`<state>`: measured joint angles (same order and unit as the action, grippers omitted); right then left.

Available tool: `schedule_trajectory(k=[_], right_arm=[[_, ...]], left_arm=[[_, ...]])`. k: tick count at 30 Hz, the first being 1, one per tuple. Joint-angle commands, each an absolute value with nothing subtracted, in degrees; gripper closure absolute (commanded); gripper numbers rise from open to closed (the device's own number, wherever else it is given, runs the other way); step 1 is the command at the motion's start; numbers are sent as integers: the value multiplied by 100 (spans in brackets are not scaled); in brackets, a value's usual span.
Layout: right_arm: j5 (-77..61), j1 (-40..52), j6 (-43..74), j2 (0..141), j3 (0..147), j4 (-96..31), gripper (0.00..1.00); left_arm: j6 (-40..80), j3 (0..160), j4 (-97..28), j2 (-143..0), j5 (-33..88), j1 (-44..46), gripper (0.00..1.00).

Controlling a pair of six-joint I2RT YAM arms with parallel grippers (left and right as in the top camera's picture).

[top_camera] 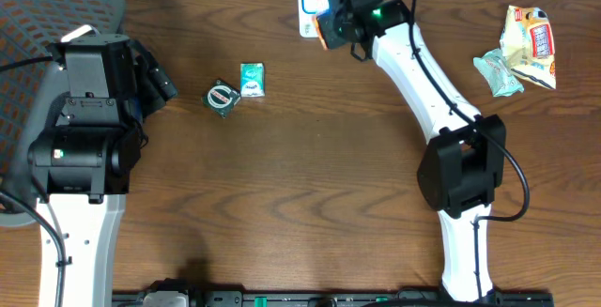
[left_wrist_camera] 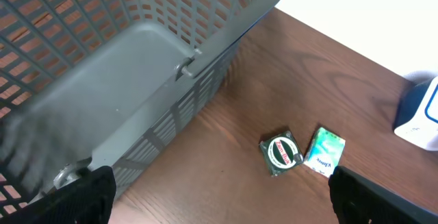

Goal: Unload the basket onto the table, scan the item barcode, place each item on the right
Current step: 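Raise the orange pack up to the scanner face, then carry the orange pack right and drop it on the pile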

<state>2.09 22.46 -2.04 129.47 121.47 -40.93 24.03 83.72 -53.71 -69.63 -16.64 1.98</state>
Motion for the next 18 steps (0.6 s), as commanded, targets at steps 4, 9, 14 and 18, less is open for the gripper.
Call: schedule_trajectory(k=[4,9,14,18], right_arm=[[436,2182,-403,12827,12313,-3297,99],[528,2198,-1267,12984,12311,-1874,99],[589,2217,-2255,13281,12311,-1608,99],[646,2279,-3065,13511,12311,-1616,99]], left_arm=[[2432,8447,-5380,-6923,-1723,178,2],[2434,8447,-5380,-6923,-1723,178,2],[2432,8447,-5380,-6923,-1723,178,2],[2432,8447,-5380,-6923,-1723,178,3]])
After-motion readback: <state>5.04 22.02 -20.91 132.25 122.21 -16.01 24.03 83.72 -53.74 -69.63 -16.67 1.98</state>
